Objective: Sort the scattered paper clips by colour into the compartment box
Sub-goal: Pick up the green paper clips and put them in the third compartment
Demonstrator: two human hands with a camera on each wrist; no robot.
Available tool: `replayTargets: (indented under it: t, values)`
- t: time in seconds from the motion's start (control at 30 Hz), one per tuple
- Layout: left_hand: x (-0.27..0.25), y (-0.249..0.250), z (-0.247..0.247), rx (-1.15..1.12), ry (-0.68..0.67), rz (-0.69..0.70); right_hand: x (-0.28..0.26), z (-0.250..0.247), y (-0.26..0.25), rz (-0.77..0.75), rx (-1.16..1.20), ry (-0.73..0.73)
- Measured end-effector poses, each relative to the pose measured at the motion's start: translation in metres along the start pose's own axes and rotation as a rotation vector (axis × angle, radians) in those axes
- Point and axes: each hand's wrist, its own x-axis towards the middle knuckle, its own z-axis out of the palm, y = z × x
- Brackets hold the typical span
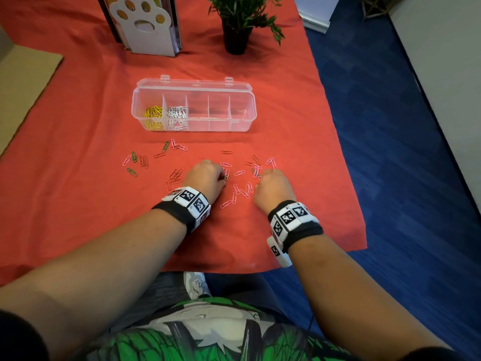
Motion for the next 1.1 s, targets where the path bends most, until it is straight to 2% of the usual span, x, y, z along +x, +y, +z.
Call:
replayTargets:
  t: [0.1, 0.2, 0.27, 0.37, 0.4, 0.47, 0.57, 0.6, 0.7, 0.77, 0.93, 1.03, 1.1]
  values:
    - [0.001, -0.001, 0.001, 0.042, -0.027, 0.012, 0.000, 0.002, -0.004, -0.032, -0.047, -0.025]
    - [0.003, 0.000, 0.001, 0.046, -0.044, 0.026, 0.005, -0.001, -0.002, -0.021, 0.014, -0.058]
    - [0.004, 0.000, 0.000, 0.022, -0.049, 0.001, 0.009, -0.003, 0.002, -0.006, 0.166, -0.074]
    - [0.006, -0.002, -0.005, -0.121, -0.042, -0.123, 0.014, -0.009, 0.011, 0.103, 0.467, -0.175]
    - [0.007, -0.002, -0.007, -0.214, -0.059, -0.185, 0.014, -0.012, 0.014, 0.141, 0.526, -0.188]
    - [0.008, -0.002, -0.013, -0.503, -0.139, -0.321, 0.014, -0.014, 0.020, 0.161, 0.500, -0.160]
    - [0.006, 0.000, -0.020, -1.045, -0.240, -0.546, 0.011, -0.009, 0.018, 0.054, 0.292, -0.060]
    - [0.003, -0.001, -0.022, -1.186, -0.277, -0.576, 0.009, -0.006, 0.015, 0.014, 0.230, -0.052]
    - [-0.004, -0.002, -0.030, -1.478, -0.416, -0.493, 0.006, 0.007, 0.007, -0.054, 0.091, -0.067]
    - [-0.005, -0.003, -0.033, -1.574, -0.434, -0.472, 0.007, 0.009, 0.005, -0.058, 0.134, -0.065]
    - [-0.001, -0.007, -0.031, -1.625, -0.417, -0.577, 0.012, -0.001, 0.012, 0.034, 0.391, -0.090]
    - [0.003, -0.005, -0.022, -1.369, -0.357, -0.603, 0.015, -0.007, 0.022, 0.158, 0.609, -0.084]
    - [0.005, -0.003, -0.014, -1.103, -0.270, -0.526, 0.019, -0.008, 0.029, 0.223, 0.759, -0.076]
